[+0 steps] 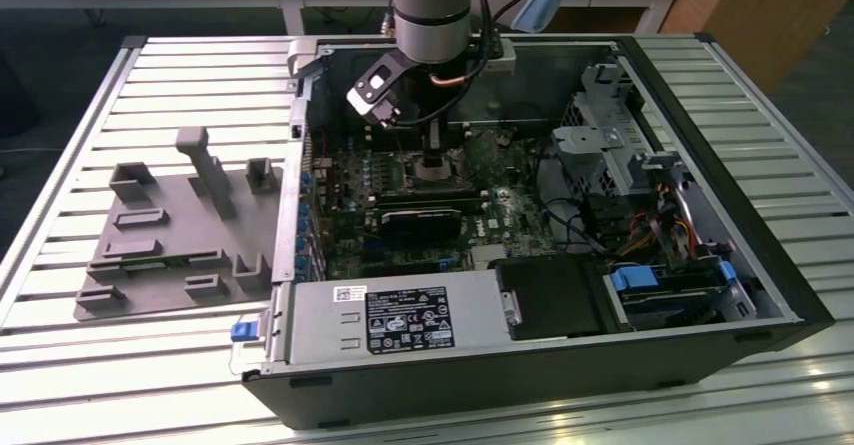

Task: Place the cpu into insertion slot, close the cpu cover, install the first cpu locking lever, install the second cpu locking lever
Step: 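Place the cpu into insertion slot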

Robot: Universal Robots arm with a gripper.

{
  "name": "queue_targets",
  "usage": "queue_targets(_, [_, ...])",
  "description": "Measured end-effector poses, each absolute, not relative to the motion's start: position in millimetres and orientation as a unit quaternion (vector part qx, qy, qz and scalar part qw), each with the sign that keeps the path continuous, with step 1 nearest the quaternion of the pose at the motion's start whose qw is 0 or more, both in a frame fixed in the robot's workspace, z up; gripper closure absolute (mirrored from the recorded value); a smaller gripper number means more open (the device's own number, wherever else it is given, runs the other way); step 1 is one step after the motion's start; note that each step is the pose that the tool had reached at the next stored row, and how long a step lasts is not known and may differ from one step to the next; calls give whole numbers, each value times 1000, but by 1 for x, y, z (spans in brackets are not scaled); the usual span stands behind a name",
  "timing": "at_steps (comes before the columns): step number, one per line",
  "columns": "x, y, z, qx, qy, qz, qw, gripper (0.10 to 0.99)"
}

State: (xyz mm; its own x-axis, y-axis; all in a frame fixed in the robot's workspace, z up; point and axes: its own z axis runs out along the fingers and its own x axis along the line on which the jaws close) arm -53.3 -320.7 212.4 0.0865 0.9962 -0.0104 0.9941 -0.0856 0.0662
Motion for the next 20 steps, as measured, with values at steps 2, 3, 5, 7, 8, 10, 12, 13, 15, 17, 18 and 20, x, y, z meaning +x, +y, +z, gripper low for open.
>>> queue_targets(2, [-53, -320, 212, 737, 675, 19, 28, 984])
queue_targets(3, [-53, -320, 212, 737, 675, 19, 28, 984])
queue_targets(5, [-52, -320, 211, 737, 675, 19, 28, 984])
queue_targets(7, [-52, -319, 211, 737, 675, 19, 28, 984])
queue_targets(8, [-52, -319, 211, 738, 674, 19, 28, 984])
queue_targets(10, [-52, -319, 211, 738, 674, 19, 28, 984])
queue_targets(12, [-52, -319, 211, 738, 674, 19, 28, 984])
queue_targets(13, [-52, -319, 211, 738, 674, 19, 28, 984])
queue_targets(15, [-52, -319, 212, 738, 674, 18, 28, 984])
queue_targets(17, [-52, -319, 214, 738, 674, 19, 28, 984])
queue_targets(18, [-52, -319, 215, 738, 674, 19, 28, 984])
queue_targets(20, [-52, -319, 218, 738, 674, 19, 28, 984])
